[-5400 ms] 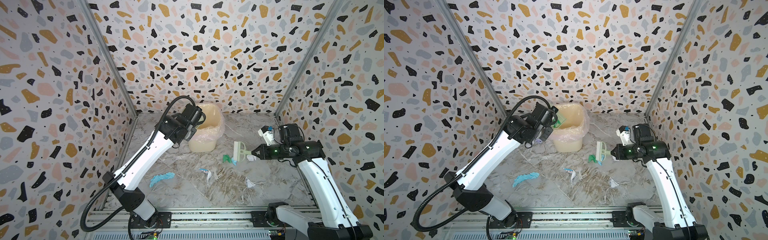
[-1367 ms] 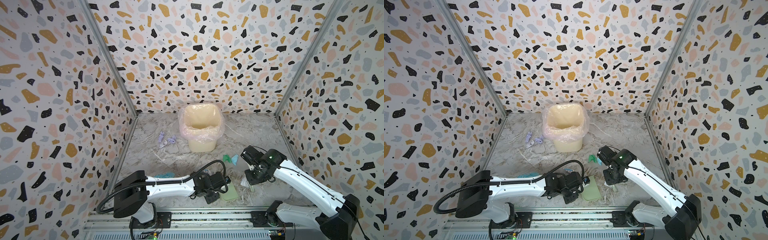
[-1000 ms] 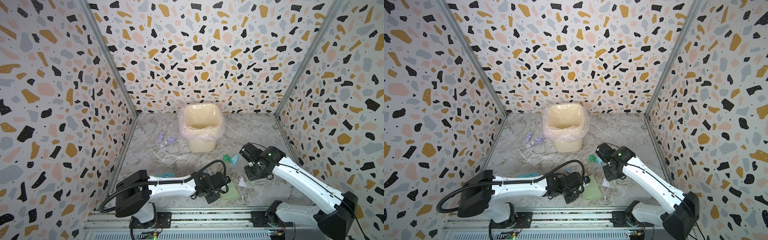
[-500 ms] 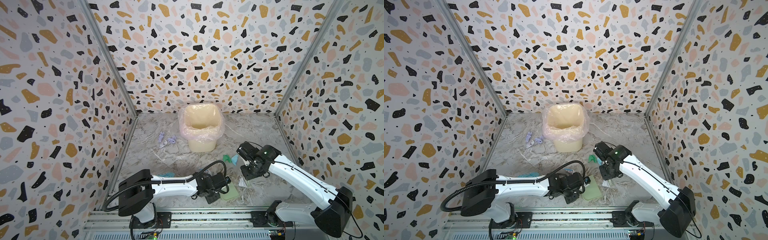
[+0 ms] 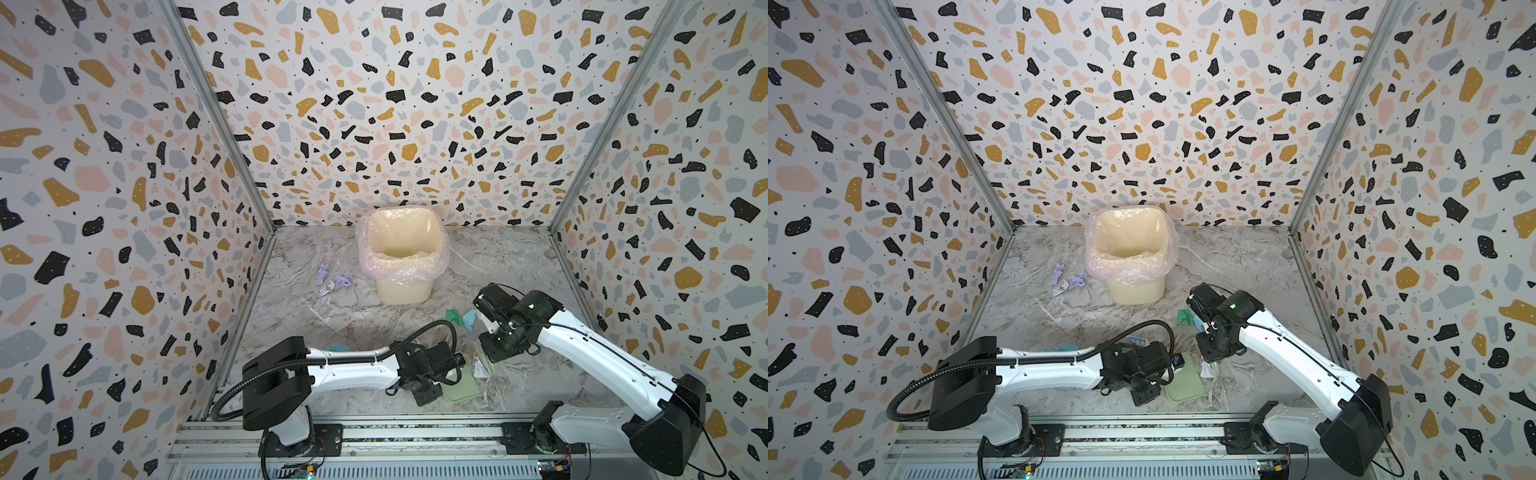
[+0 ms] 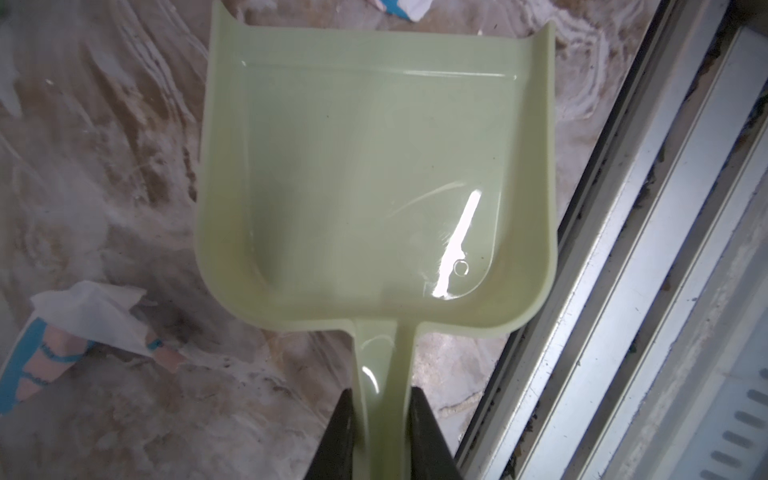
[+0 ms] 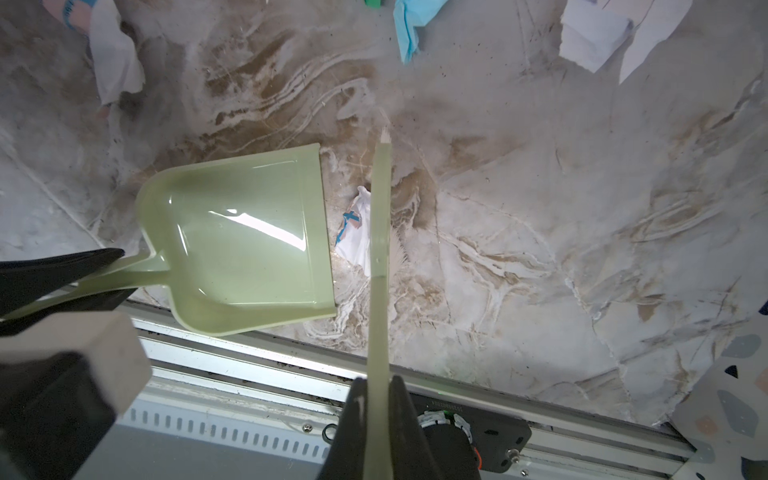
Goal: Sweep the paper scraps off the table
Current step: 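Sweep the white-blue paper scrap into the dustpan with the right gripper's brush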
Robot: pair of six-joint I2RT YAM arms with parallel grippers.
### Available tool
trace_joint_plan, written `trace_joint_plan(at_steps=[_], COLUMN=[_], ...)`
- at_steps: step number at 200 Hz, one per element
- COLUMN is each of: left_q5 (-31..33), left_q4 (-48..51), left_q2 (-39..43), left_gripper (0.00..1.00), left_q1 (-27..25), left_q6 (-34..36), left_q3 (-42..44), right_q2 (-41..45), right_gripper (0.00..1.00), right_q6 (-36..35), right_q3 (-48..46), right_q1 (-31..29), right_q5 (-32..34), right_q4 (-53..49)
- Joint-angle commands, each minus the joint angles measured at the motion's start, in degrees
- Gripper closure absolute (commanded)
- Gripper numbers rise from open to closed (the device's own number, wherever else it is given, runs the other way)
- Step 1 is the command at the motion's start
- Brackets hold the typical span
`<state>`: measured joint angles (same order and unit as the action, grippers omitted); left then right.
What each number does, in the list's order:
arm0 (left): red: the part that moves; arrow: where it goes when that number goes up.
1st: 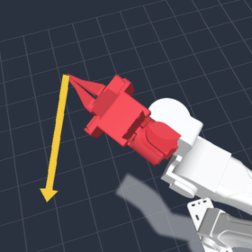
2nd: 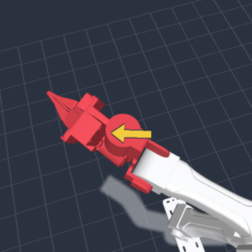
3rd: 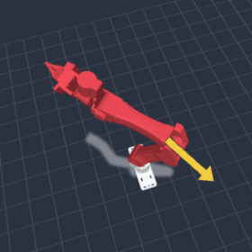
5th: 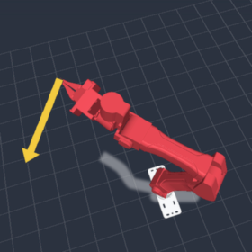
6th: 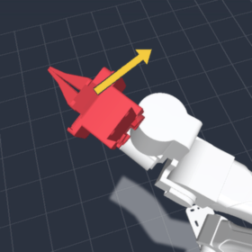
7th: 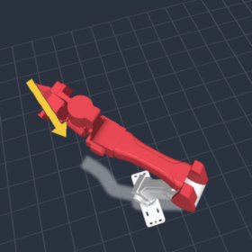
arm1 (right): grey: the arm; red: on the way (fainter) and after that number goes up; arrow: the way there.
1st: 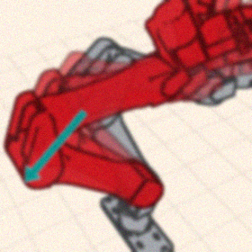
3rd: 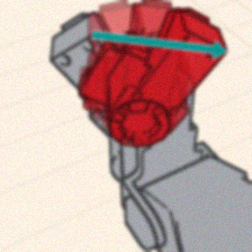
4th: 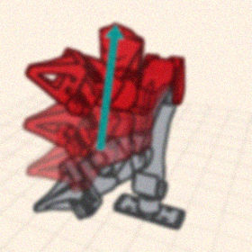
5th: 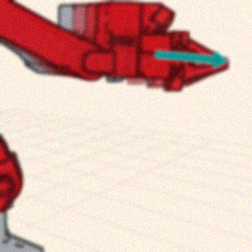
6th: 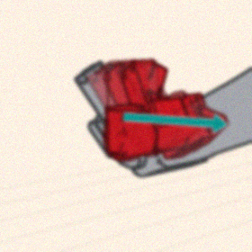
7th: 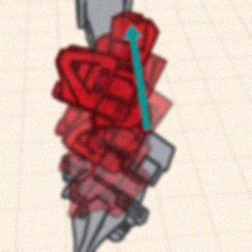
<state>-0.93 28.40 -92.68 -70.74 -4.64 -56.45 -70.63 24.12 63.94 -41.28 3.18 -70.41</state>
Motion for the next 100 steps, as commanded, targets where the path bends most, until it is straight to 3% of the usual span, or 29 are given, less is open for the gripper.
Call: trace_joint_plan(at_steps=[1, 41, 100], left_q5=[-1.85, -2.54, -3.09], left_q4=[2.13, 2.85, 3.76], left_q2=[-0.63, -0.57, -1.18], left_gripper=[1.00, 1.00, 1.00], left_q1=[0.69, 1.30, 1.83], left_q6=[1.82, 2.61, 3.49], left_q3=[-1.59, -2.46, -2.42], right_q2=[1.37, 1.16, -0.57], right_gripper=[1.00, 1.00, 1.00], right_q6=[1.17, 1.32, 0.23], right_q3=[2.30, 1.24, 0.57], right_q1=[-0.21, 0.14, -0.86], right_q5=[3.82, 4.65, 0.46], right_q4=[-3.43, -3.59, -2.78])
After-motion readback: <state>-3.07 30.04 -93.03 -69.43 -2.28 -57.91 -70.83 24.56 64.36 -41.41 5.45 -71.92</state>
